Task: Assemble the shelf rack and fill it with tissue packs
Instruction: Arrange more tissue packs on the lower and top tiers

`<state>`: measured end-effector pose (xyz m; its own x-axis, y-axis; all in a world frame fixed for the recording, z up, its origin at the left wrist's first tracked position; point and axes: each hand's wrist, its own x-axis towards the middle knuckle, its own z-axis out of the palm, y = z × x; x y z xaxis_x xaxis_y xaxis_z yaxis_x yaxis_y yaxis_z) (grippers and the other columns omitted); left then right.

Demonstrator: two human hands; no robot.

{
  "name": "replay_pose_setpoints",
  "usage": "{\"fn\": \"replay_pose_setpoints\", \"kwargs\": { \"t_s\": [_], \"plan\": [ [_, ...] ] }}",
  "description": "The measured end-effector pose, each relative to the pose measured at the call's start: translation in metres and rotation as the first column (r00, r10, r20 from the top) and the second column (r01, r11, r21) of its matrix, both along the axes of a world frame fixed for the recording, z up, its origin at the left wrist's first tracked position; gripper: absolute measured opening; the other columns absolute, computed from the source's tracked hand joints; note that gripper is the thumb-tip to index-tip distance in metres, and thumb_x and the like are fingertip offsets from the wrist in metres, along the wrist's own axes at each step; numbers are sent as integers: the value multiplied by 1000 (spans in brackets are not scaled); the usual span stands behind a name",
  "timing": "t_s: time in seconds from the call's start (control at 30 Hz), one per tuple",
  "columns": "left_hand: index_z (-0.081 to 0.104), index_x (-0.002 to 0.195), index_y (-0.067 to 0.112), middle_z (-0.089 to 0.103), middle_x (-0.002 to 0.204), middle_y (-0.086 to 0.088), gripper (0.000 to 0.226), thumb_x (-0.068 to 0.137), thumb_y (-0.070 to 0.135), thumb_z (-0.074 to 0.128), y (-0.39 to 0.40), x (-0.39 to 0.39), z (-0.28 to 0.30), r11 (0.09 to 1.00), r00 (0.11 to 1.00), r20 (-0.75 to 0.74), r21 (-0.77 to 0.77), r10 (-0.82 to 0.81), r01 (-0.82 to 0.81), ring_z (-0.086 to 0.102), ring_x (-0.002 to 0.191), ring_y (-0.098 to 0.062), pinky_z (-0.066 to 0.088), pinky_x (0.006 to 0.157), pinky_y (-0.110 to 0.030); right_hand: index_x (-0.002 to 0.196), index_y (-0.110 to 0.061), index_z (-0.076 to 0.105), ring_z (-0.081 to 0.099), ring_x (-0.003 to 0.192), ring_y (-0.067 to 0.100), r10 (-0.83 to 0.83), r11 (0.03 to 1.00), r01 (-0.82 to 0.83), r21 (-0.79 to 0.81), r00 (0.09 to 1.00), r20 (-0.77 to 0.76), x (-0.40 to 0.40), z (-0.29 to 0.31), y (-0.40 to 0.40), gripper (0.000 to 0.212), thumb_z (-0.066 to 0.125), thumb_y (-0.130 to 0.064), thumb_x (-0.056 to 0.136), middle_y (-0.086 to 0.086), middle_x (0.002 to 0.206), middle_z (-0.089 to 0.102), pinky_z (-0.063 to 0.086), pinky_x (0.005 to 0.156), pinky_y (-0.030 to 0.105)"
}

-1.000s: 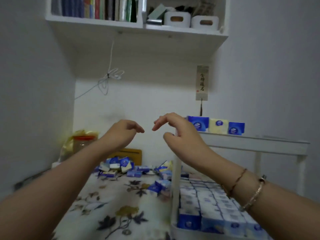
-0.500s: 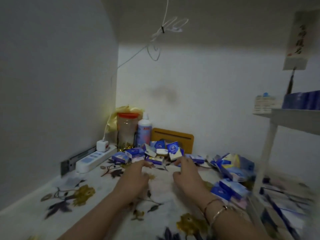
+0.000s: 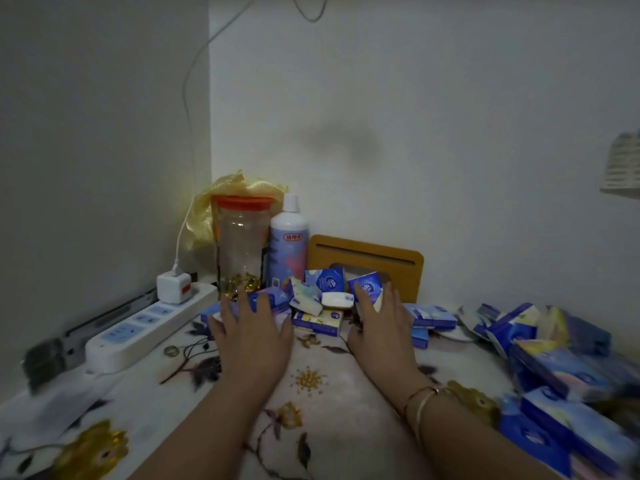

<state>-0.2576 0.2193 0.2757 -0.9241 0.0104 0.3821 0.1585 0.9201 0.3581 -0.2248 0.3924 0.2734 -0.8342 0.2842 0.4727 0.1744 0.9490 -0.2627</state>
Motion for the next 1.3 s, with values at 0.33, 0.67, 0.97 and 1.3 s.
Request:
{"fn": "replay_pose_setpoints", "kwargs": {
  "t_s": [0.33, 0.67, 0.97, 1.3],
  "plan": [
    [38, 116, 22, 38, 123, -8, 51, 81, 46, 67, -7, 28, 0, 931, 986, -122, 333, -117, 151, 42, 112, -27, 43, 94, -39, 102, -17, 61, 44, 88, 14, 73, 943, -138, -302, 973, -217, 39, 15, -11, 23, 55, -1, 87, 2, 121, 33, 41, 73, 21],
    [47, 127, 18, 35, 122, 3, 57, 79, 19, 77, -31, 119, 47, 716, 872, -199, 505, -447, 482, 46, 112, -9, 37, 81, 1, 113, -17, 53, 54, 72, 14, 111, 723, -293, -626, 943, -312, 116, 76, -27, 28, 58, -7, 87, -4, 87, 53, 44, 58, 22],
    [48, 114, 28, 55, 111, 20, 53, 75, 13, 80, -34, 241, 144, 428, 645, -398, 510, -652, 746, 57, 96, 13, 54, 79, -16, 106, -3, 64, 66, 88, 28, 145, 290, -486, -824, 874, -464, 232, 168, -56, 19, 58, -15, 93, 21, 105, 68, 56, 65, 34],
    [51, 115, 25, 60, 111, 12, 49, 75, 16, 79, 8, 347, 232, 296, 472, -664, 368, -581, 882, 60, 96, 4, 56, 77, -19, 110, -3, 56, 66, 93, 20, 315, 205, -694, -690, 714, -625, 374, 258, -46, 22, 53, -1, 89, 15, 104, 67, 55, 77, 28]
  ]
}}
